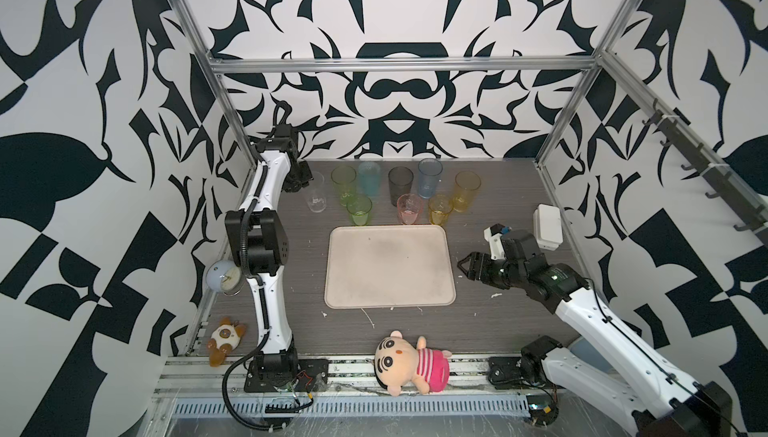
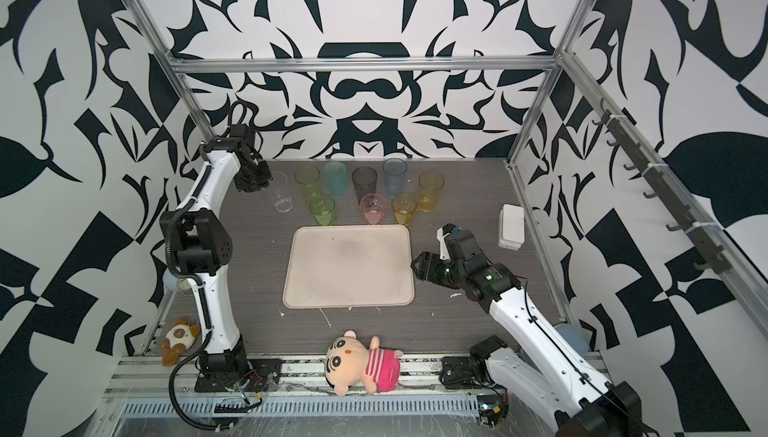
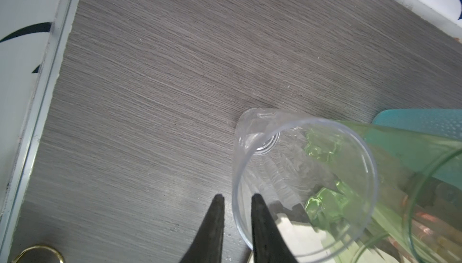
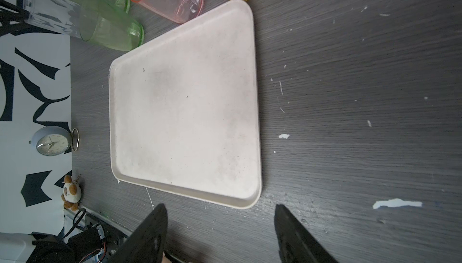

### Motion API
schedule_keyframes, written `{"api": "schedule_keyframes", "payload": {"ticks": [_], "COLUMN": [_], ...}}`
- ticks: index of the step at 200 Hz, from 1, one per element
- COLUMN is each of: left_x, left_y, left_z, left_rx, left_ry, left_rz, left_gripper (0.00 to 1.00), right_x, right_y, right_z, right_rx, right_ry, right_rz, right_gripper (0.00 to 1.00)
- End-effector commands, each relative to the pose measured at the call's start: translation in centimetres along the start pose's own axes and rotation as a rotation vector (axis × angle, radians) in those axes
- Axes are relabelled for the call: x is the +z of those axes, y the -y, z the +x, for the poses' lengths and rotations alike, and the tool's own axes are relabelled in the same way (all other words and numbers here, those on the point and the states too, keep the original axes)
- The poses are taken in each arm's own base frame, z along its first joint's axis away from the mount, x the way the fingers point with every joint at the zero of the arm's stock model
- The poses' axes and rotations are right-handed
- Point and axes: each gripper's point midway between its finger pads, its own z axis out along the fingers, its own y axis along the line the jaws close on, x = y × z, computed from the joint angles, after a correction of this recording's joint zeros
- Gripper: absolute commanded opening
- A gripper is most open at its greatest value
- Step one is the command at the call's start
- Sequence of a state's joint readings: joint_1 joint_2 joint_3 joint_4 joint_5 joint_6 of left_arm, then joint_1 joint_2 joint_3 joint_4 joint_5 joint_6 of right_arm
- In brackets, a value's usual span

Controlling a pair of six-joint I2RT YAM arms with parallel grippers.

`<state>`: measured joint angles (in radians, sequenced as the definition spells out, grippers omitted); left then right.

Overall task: Place the glasses into the tray
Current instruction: Pick up the glass from the top-left of the table.

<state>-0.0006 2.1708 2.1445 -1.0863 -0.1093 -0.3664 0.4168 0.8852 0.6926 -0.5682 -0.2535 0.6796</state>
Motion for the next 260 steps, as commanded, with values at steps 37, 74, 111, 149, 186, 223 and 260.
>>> {"api": "schedule_keyframes", "payload": {"ticks": [37,74,111,149,186,223,260], "left_x": [0.8,0.9,1.0,0.1,-1.6,-4.7,-8.1], "left_y": [-0.1,-0.2,-0.2,-0.2,-0.6,-1.2,-1.7], "left_z": [0.9,0.9,0.9,0.8,0.9,1.4,2.5], "left_rx": [0.008,0.012,0.014,0.020,0.018,0.017,0.028], "left_ry": [-0.052,-0.054,-0.058,-0.046,-0.033,-0.010,0.000], "left_rz": [-0.014,-0.020,-0.023,-0.023,-0.038,-0.052,-0.068], "left_gripper": [0.20,0.19,0.15,0.09,0.08,0.06,0.06], "right_x": [-0.5,-0.6,-0.6,-0.6,-0.6,-0.7,-0.9], "right_y": [-0.8,-0.9,-0.8,-0.7,-0.6,-0.7,-0.8], "right_z": [-0.8,-0.8,-0.7,-0.6,-0.5,-0.5,-0.5], "right_rx": [-0.030,-0.034,-0.035,-0.035,-0.034,-0.035,-0.038], "right_ry": [0.027,0.027,0.025,0.026,0.023,0.025,0.030], "right_rz": [-0.012,-0.013,-0.012,-0.010,-0.008,-0.012,-0.017], "right_gripper": [0.71,0.71,0.71,0.71,0.71,0.71,0.71]}}
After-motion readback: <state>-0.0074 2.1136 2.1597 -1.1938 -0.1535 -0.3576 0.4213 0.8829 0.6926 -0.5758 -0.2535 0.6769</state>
